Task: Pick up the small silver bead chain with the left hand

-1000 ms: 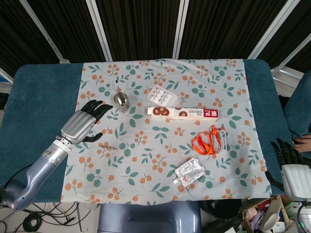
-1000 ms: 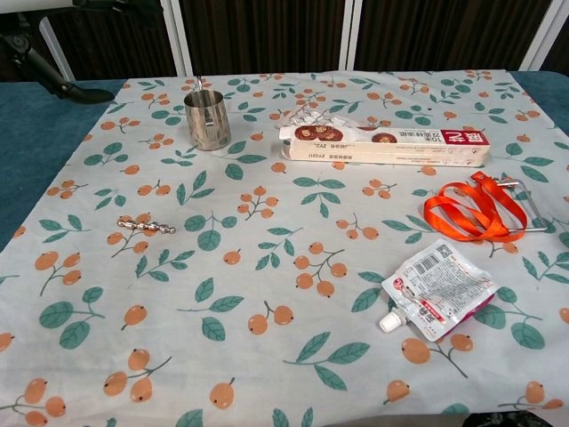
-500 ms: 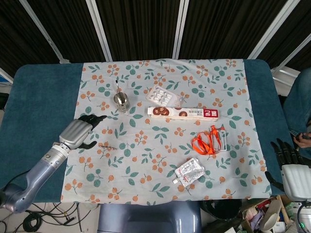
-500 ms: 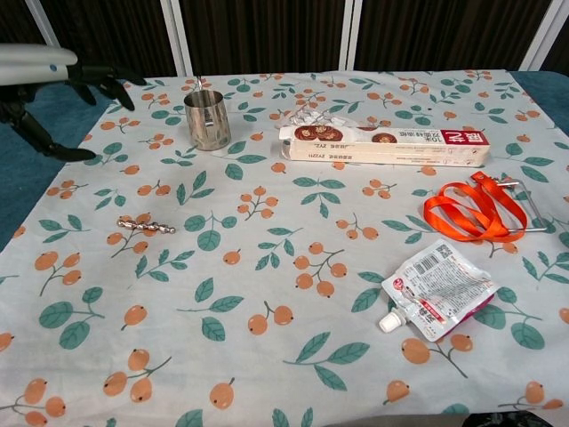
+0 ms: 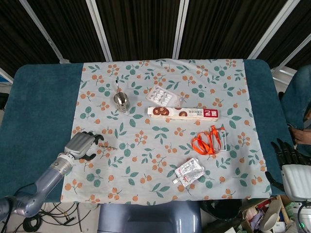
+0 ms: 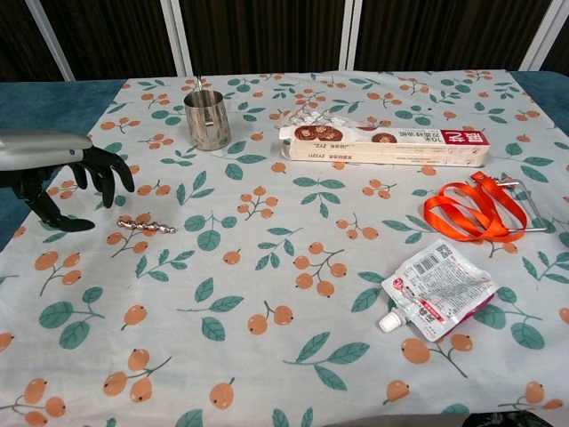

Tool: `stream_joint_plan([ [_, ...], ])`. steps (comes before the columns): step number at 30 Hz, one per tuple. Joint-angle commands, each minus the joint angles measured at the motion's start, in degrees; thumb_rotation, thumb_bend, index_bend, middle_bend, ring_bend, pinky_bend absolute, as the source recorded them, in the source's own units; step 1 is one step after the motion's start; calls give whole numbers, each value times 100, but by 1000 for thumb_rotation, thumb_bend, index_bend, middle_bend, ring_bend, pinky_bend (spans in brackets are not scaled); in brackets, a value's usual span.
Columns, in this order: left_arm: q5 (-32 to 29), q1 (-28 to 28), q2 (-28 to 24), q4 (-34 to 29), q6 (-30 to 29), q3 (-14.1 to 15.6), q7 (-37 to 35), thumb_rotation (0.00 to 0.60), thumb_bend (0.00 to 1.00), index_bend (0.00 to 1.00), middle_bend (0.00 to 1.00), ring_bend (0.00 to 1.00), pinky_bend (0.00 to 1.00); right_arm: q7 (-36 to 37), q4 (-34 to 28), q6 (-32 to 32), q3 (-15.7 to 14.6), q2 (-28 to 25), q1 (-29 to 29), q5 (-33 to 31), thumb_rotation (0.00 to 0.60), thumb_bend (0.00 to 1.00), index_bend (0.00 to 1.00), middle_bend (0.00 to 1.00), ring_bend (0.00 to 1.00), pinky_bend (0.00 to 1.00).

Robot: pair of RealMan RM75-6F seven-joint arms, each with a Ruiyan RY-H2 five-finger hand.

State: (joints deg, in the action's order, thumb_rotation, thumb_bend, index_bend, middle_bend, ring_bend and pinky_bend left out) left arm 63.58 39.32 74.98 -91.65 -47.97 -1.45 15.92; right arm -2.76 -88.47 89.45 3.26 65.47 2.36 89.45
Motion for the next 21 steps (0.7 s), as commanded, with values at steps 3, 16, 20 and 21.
stream_joint_plan([
  [3, 149, -28, 250, 233, -109, 10, -24, 600, 307, 297, 435, 275, 298, -7, -4, -17, -1, 1, 7, -3, 600, 170, 32, 13, 49, 136],
  [16, 476, 25, 748, 963, -201, -47, -49, 600, 316, 423, 448, 270, 292, -6, -27, -68, -2, -9, 20, -29, 600, 169, 32, 13, 49, 136],
  [20, 467, 35, 879, 1114, -195, -70, -25, 600, 316, 438, 447, 270, 292, -4, -32, -82, -1, -13, 24, -40, 600, 169, 31, 13, 49, 136],
  [21, 469, 27, 913, 1142, -210, -77, -35, 600, 316, 439, 447, 270, 292, 0, -32, -82, 0, -14, 24, -43, 600, 169, 32, 13, 49, 136],
])
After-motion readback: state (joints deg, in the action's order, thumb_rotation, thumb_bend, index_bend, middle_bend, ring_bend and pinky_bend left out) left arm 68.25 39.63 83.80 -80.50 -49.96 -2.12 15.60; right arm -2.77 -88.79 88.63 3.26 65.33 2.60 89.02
